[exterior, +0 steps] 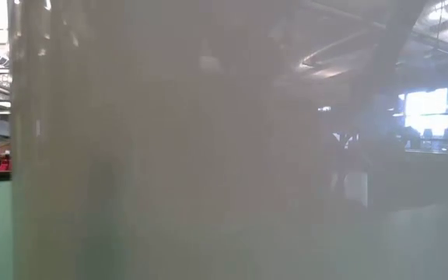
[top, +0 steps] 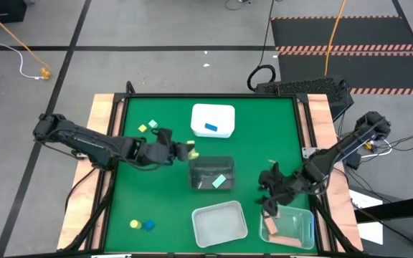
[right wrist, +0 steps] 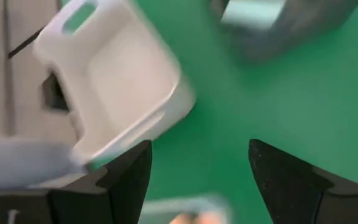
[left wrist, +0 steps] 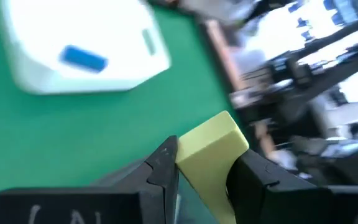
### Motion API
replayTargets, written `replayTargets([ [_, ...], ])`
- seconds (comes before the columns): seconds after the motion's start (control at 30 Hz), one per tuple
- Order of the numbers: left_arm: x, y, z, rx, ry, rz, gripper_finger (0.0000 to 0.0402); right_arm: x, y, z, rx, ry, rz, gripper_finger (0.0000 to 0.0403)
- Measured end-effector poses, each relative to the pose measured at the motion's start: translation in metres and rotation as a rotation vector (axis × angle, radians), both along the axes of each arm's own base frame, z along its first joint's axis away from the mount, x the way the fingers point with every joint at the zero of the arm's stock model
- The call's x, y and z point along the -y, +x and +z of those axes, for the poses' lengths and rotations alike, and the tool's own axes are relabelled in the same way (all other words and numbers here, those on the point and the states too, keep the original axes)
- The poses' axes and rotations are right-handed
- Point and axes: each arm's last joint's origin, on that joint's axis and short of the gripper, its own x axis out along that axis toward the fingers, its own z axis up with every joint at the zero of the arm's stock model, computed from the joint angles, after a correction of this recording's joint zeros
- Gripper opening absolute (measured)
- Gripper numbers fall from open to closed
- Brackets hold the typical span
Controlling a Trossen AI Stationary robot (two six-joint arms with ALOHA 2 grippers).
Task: Sort & place blocks by color
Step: Put the middle light green block into the gray bin
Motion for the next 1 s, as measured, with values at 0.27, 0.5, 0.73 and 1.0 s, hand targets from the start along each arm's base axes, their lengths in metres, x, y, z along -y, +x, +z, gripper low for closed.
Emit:
replayTargets([
  [0.27,-0.013,0.009,0.014,0.165,-0.056,0.006,0.0100,0.035,0.023,0.010,0.216,-0.648,-0.019,0.0256],
  [0.5,-0.014,0.017,0.023,0.301,-0.185,-0.106,0.0100,0.049,0.056,0.048,0.545,-0.901,-0.059,0.0256],
  [0.73,-0.008,0.029,0.038,0.532,-0.244,-0.274,0.0100,0.046,0.071,0.063,0.753,-1.035,0.101,0.0256],
  [1.0,-0.006,0.040,0.032,0.580,-0.344,-0.325,0.0100,0.042,0.087,0.066,0.868,-1.236,0.116,0.0256],
])
